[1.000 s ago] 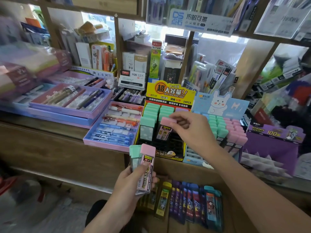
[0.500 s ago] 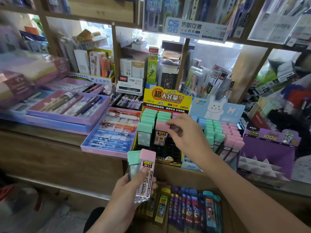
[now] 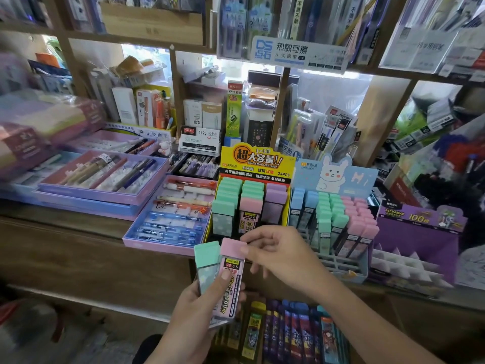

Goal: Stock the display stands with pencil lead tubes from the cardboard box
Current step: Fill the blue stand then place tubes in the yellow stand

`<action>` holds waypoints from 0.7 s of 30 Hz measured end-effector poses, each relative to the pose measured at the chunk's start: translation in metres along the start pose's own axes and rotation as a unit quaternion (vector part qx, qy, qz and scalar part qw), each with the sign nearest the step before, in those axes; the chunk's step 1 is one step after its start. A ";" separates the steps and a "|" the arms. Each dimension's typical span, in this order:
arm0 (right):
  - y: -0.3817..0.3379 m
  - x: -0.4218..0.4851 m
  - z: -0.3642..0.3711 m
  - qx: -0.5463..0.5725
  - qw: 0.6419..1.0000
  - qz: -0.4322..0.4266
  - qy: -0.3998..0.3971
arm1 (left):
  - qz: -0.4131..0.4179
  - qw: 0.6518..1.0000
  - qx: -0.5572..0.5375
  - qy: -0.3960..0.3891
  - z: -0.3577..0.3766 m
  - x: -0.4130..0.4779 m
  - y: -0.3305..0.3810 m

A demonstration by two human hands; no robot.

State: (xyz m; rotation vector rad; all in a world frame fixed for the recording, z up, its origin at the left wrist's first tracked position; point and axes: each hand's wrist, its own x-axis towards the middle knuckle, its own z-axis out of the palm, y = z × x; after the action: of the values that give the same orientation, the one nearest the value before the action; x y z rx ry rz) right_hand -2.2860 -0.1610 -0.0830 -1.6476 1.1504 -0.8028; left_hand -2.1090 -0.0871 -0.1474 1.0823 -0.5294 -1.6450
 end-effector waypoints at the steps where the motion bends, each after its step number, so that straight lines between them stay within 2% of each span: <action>1: 0.000 0.000 0.000 0.012 1.000 0.007 -0.002 | 0.000 1.000 0.002 0.002 -0.001 0.000 0.000; 11: 0.000 0.002 -0.009 0.068 0.997 0.021 0.024 | -0.016 1.000 -0.013 0.017 0.002 -0.001 0.001; 15: -0.005 0.008 -0.024 0.078 0.993 0.011 0.085 | -0.023 0.998 -0.055 0.013 0.003 -0.002 0.003; 21: -0.015 0.018 -0.044 0.072 0.981 -0.049 0.175 | -0.006 0.999 -0.048 0.022 0.008 -0.004 0.007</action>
State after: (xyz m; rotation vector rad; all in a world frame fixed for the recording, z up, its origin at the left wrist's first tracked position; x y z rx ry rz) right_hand -2.3137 -0.1906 -0.0536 -1.4874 1.2228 -1.2489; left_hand -2.1122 -0.0870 -0.1363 1.0499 -0.4112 -1.6375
